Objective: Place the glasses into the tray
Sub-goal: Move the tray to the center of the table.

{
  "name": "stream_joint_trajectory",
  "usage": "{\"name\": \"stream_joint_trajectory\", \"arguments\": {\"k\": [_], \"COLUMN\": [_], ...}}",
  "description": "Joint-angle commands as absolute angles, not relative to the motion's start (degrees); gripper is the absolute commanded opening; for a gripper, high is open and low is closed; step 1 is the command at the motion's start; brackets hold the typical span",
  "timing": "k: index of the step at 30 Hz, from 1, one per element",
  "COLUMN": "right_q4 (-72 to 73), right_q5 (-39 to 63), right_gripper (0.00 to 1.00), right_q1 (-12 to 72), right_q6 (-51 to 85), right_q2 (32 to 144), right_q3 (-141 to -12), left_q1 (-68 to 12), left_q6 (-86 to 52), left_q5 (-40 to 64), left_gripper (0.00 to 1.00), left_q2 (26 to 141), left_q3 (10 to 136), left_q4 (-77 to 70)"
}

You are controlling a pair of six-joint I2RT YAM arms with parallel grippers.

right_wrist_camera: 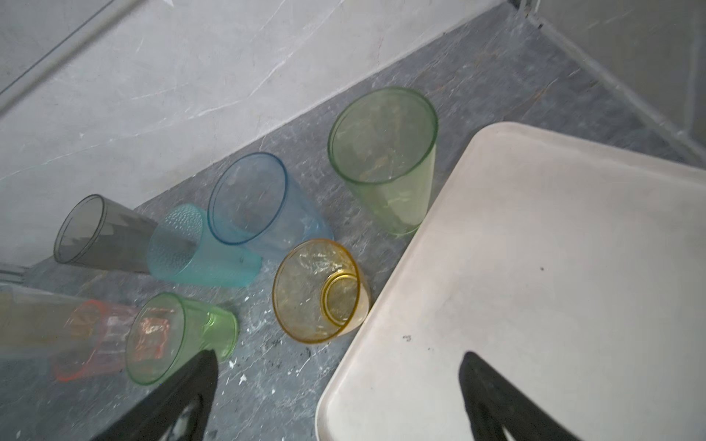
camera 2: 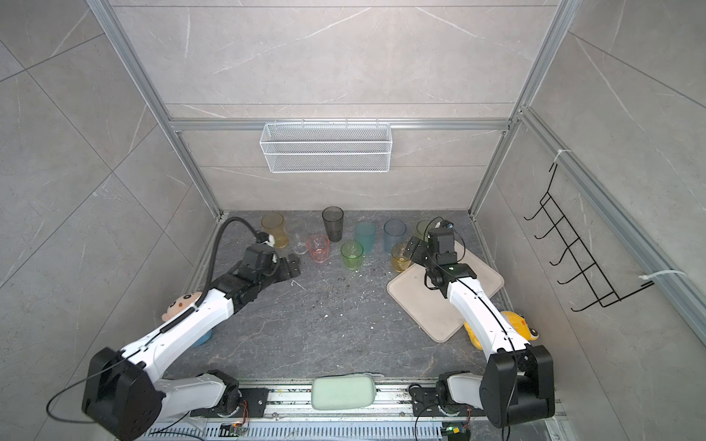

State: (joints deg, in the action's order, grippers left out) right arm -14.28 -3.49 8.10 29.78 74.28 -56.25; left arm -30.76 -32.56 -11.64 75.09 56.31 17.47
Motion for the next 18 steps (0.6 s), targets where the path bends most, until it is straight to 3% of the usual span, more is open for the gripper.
{"name": "stream_joint_trajectory", "arguments": {"k": [1, 11, 18], "right_q4": [-16.1, -16.4, -18.0], "right_q5": [0.5, 0.1, -3.0], "right_gripper": [1.0, 1.0, 1.0], "right_q1": [8.0, 8.0, 8.0], "right_q6": [31.1, 32.7, 35.2], "right_q2": [74.2, 69.5, 69.3], "right_q3": [-57.9, -54.6, -52.7], "left_q1": [-36.4, -54.3, -62.1], "left_q6": [-36.7, -41.6, -45.7], "left_q5": [-10.9, -11.4, -15.8], "left_gripper": [1.0, 0.99, 0.99], "left_q2": [80.6, 107.9, 123.8], "left_q3": [63.2, 89.5, 108.4], "left_q4": [23.2, 30.6, 38.2]}}
